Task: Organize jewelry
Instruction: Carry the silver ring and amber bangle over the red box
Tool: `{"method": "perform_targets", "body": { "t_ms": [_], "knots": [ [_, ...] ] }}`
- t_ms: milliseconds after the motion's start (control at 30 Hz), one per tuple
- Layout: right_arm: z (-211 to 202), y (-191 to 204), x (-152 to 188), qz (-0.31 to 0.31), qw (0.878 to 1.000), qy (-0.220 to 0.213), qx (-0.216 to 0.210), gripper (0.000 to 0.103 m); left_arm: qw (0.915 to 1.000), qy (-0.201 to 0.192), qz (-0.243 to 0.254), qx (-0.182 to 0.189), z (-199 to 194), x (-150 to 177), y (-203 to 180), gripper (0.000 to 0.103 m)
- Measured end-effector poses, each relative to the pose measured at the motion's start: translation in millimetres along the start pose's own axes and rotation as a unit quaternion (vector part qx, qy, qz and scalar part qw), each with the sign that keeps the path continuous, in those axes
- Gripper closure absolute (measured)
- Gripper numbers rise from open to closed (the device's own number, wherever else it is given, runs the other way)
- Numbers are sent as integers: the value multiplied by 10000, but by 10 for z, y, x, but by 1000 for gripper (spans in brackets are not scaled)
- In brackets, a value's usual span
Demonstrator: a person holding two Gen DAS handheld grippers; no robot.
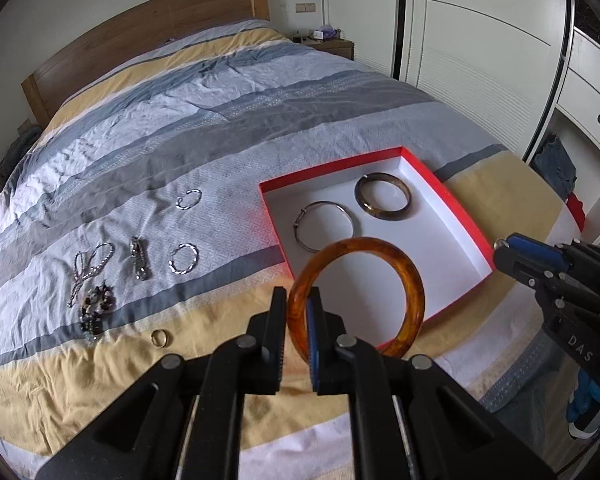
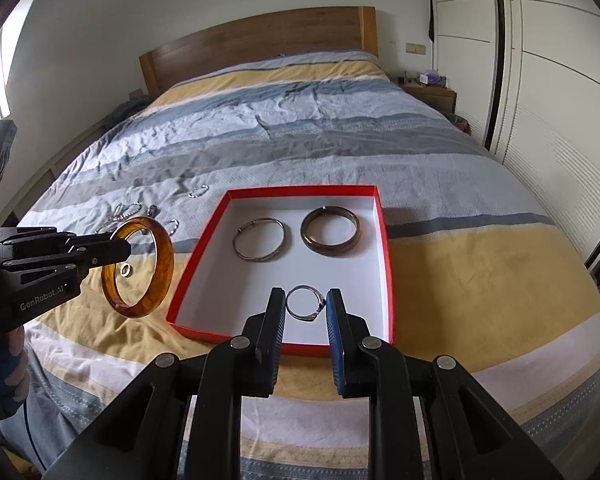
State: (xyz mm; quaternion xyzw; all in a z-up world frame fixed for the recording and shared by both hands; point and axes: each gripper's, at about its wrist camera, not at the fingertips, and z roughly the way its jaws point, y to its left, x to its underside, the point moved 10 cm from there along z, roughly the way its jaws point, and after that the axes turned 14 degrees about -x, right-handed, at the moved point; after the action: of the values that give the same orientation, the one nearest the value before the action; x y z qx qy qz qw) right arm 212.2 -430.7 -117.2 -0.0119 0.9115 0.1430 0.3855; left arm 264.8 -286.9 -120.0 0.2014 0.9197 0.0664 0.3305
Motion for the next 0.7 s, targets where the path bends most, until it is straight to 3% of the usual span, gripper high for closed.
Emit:
{"method": "perform_targets", "body": {
  "t_ms": [300,567,700],
  "knots": [
    [575,-255,73,-59,9984,558,45,82,9983,487,315,9,639,39,-357,95],
    [874,-376,279,-126,9931,1156,136,83,9957,791,467,106,871,180,-530,94],
    [986,-433,366,-143,9886,1479,260,82,9941,876,644,-50,949,231,-580,94]
  ]
}}
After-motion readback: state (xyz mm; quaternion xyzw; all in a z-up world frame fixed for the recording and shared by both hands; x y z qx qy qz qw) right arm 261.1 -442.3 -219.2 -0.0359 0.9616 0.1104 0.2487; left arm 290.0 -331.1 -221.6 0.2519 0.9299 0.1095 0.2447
